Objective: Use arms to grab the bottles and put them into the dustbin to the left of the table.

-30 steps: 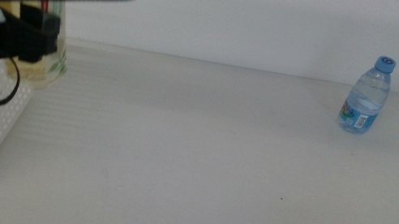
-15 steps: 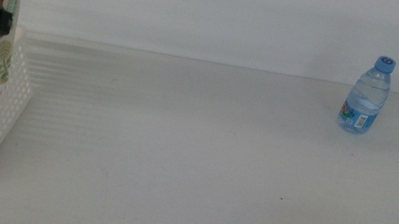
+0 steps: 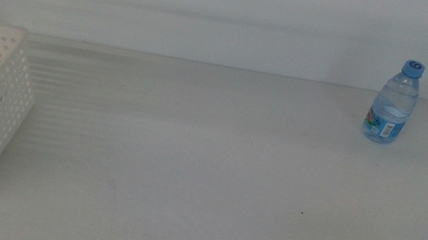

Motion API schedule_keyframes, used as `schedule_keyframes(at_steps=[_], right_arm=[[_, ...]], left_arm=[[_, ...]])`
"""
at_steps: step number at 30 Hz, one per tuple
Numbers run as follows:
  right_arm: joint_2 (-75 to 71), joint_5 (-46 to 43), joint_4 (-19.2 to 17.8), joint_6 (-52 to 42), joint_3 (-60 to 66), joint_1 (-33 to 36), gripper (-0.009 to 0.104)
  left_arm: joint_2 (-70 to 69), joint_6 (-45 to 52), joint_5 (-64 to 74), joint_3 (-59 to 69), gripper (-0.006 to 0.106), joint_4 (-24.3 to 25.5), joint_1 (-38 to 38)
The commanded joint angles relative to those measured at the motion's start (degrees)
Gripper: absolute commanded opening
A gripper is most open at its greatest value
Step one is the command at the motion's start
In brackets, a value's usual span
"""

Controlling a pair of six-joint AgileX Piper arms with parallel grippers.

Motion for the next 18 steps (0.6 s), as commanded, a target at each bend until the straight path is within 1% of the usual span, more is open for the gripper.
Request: schedule_keyframes(at_steps=[1, 5, 10, 15, 18], right_arm=[[-1.57, -4.41, -0.37, -0.69, -0.45, -0.37, 0.067], [-1.57, -4.41, -0.37, -0.69, -0.45, -0.37, 0.067], [-1.57, -4.41, -0.37, -0.69, -0.45, -0.37, 0.067], [-1.57, -4.41, -0.37, -0.69, -0.45, -0.37, 0.067], [-1.57, -4.41, -0.37, -0.69, -0.45, -0.37, 0.067]], left_arm=[[-0.62, 0.11, 0.10, -4.78, -0.005, -1.95, 1.61], [2.06, 0.11, 5.48, -6.49, -0.005, -1.31, 3.85], [6.01, 0.11, 8.46, -6.62, -0.005, 0.62, 6.69], [10.18, 0.11, 9.03, -6.62, -0.005, 2.90, 7.24], [12.92, 0.11, 9.03, -6.62, -0.005, 3.15, 7.24]])
